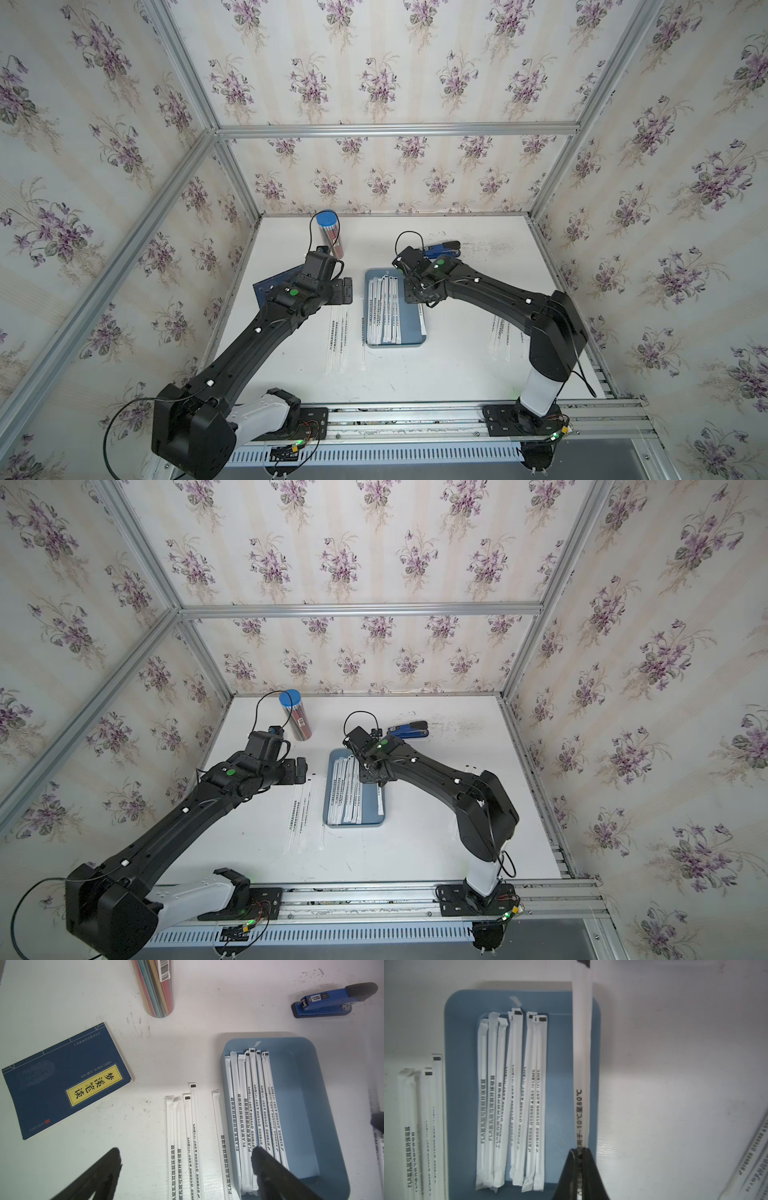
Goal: Put the straws into the storage box
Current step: Place the straw in the storage box.
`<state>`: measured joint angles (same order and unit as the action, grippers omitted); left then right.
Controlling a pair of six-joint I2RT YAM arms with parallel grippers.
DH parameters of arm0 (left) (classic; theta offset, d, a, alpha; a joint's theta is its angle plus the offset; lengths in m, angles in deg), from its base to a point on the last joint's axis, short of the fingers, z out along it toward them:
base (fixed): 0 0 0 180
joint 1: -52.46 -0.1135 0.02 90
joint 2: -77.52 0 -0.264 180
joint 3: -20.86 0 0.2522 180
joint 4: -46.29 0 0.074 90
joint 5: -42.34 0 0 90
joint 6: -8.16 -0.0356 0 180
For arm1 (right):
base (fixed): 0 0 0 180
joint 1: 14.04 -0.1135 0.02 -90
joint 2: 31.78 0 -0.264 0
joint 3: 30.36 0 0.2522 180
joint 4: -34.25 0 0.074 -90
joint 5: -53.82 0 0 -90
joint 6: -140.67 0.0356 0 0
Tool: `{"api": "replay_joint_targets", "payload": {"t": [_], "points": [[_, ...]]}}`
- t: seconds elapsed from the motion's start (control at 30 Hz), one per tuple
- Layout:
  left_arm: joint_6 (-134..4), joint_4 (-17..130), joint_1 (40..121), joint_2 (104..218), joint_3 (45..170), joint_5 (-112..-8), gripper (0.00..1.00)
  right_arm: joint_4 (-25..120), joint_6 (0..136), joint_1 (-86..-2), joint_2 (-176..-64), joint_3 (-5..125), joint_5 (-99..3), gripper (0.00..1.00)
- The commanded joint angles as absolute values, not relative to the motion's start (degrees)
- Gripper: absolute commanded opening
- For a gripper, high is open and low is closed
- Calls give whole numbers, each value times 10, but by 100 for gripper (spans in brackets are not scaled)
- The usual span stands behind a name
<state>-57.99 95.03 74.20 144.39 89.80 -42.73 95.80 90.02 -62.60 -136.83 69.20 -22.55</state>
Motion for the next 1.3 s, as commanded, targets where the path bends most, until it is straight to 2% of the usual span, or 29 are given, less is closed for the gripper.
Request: {"api": "replay_joint_targets", "payload": {"t": [0.0, 0.17, 0.4, 0.9, 1.1, 1.27], "points": [[-561, 941, 731, 1431, 888, -441, 98, 960, 926, -643, -1410, 729, -247, 9], [-566, 934, 716, 1437, 879, -467, 97, 958, 927, -659, -1478, 770, -239, 9], [-568, 927, 704, 1432, 867, -482, 97, 930, 937, -659, -1520, 761, -218, 9], [-567, 930, 703, 1433, 863, -483, 97, 904, 947, -658, -1535, 730, -214, 11], [-558, 944, 700, 1431, 865, -474, 91, 913, 949, -658, -1521, 739, -218, 16], [-540, 970, 688, 1427, 861, -457, 80, 939, 946, -657, -1495, 756, -213, 20]]}}
